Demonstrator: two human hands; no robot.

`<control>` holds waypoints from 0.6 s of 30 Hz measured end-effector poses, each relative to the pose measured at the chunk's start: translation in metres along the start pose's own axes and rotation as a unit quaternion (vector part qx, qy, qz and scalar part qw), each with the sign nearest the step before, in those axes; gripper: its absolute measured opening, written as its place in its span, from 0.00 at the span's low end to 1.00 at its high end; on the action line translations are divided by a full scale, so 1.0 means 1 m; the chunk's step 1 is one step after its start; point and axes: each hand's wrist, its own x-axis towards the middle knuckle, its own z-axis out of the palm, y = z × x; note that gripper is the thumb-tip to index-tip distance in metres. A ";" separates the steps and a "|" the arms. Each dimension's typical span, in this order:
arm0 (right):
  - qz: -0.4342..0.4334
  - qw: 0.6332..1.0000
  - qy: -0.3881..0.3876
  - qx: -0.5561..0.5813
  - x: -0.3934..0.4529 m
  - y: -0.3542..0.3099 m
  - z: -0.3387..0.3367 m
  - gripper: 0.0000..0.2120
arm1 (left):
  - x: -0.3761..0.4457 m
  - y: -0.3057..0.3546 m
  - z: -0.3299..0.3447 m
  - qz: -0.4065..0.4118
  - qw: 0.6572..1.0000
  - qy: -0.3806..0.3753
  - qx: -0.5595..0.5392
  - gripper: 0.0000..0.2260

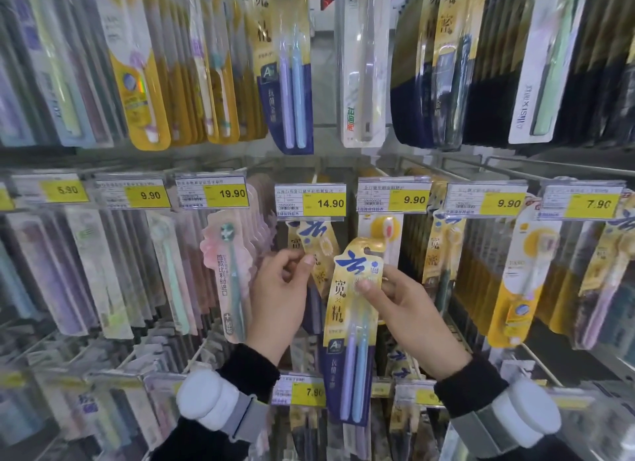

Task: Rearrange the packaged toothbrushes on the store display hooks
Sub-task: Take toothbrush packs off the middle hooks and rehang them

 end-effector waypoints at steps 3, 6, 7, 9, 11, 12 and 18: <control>-0.008 1.000 0.001 -0.007 0.000 0.002 -0.002 0.12 | 0.001 0.005 0.000 -0.017 1.000 0.006 -0.015 0.06; -0.024 1.000 0.003 -0.017 0.000 0.003 -0.002 0.12 | 0.003 0.006 -0.001 -0.020 0.999 0.025 -0.044 0.06; -0.030 0.999 0.006 -0.015 0.000 0.003 -0.002 0.12 | 0.003 0.006 -0.002 -0.022 0.998 0.028 -0.058 0.06; -0.037 0.999 0.013 -0.012 -0.001 0.003 -0.002 0.13 | 0.003 0.003 -0.003 -0.017 0.997 0.031 -0.070 0.05; -0.041 0.999 0.020 -0.014 -0.001 0.003 -0.001 0.12 | 0.002 0.000 -0.005 -0.006 0.998 0.025 -0.065 0.04; -0.042 0.999 0.023 -0.013 -0.001 0.004 -0.001 0.11 | 0.000 -0.001 -0.006 0.002 0.998 0.021 -0.062 0.04; -0.049 0.998 0.019 -0.023 0.003 0.004 0.004 0.11 | -0.014 0.005 -0.013 0.025 0.993 0.011 -0.113 0.06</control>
